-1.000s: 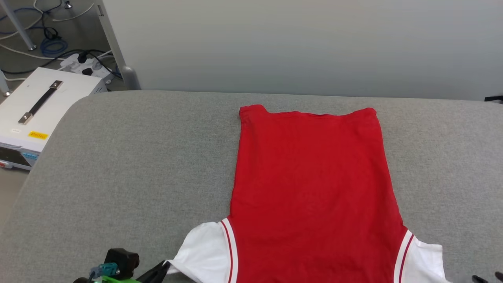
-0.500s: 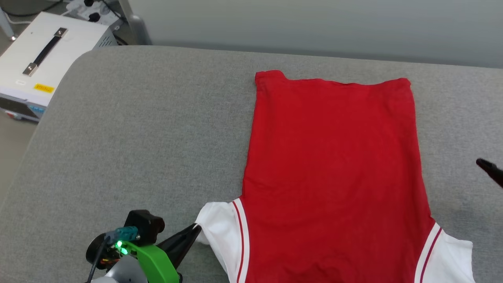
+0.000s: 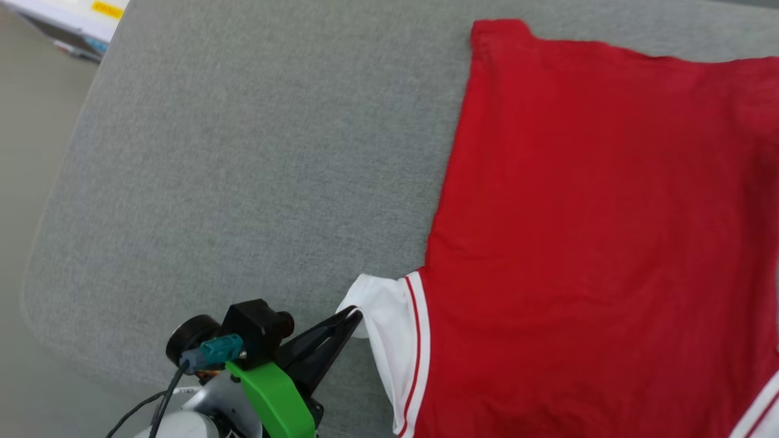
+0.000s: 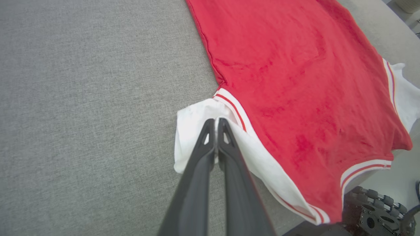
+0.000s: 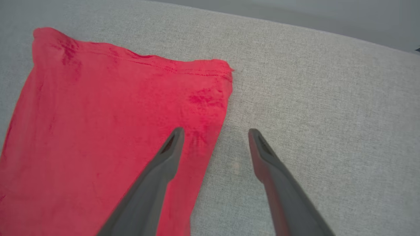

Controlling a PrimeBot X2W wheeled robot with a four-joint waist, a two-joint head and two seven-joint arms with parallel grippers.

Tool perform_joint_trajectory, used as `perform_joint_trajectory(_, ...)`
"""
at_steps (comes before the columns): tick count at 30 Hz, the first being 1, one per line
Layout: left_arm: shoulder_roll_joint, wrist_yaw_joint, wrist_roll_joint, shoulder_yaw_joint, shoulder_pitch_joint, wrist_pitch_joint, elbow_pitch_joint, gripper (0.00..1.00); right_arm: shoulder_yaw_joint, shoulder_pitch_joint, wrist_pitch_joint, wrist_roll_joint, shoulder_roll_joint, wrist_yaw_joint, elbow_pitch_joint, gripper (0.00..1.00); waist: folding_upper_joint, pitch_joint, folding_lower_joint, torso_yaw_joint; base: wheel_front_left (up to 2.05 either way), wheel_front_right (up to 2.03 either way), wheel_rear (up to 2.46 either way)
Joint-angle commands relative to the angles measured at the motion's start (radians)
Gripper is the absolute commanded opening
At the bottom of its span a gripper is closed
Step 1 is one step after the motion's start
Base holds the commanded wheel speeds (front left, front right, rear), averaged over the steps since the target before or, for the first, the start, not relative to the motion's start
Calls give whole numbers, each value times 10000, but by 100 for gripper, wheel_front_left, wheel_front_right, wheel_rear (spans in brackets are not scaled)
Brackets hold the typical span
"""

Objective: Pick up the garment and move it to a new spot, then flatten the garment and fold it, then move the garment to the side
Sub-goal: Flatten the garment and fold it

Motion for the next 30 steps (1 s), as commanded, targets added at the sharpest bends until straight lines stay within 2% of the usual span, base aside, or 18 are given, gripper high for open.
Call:
perform_joint_trajectory(1, -102, 85, 108, -10, -218, -36, -93, 0, -50, -344, 162, -262, 46, -7, 187, 100, 0, 1004, -2, 931, 0, 0, 0)
perform_joint_trajectory(10, -391, 3, 318, -136, -464, -160, -172, 0, -67, -1376, 600, -1363, 220, -7, 1314, 100, 0, 1571, -2, 1370, 0, 0, 0)
perform_joint_trajectory(20, -586, -50, 292, -182, -504, -341, 35, 0, 562, -875, 803, -1532, -21, -7, 1999, 100, 0, 1574, -2, 1491, 0, 0, 0)
perform_joint_trajectory(21, -592, -52, 282, -182, -503, -350, 51, 0, 596, -820, 841, -1503, -43, -7, 2048, 57, 0, 1560, -2, 1489, 0, 0, 0)
perform_joint_trajectory(22, -591, -51, 279, -181, -503, -359, 68, 0, 619, -779, 875, -1476, -60, -7, 2081, 32, 0, 1544, -2, 1483, 0, 0, 0)
perform_joint_trajectory(23, -586, -46, 282, -181, -503, -364, 79, 0, 646, -756, 904, -1448, -74, -7, 2082, 0, 0, 1530, -2, 1475, 0, 0, 0)
perform_joint_trajectory(30, -546, 18, 291, -143, -520, -392, 146, 0, 700, -575, 744, -1356, -194, -7, 2172, 0, 0, 1272, -2, 1330, 0, 0, 0)
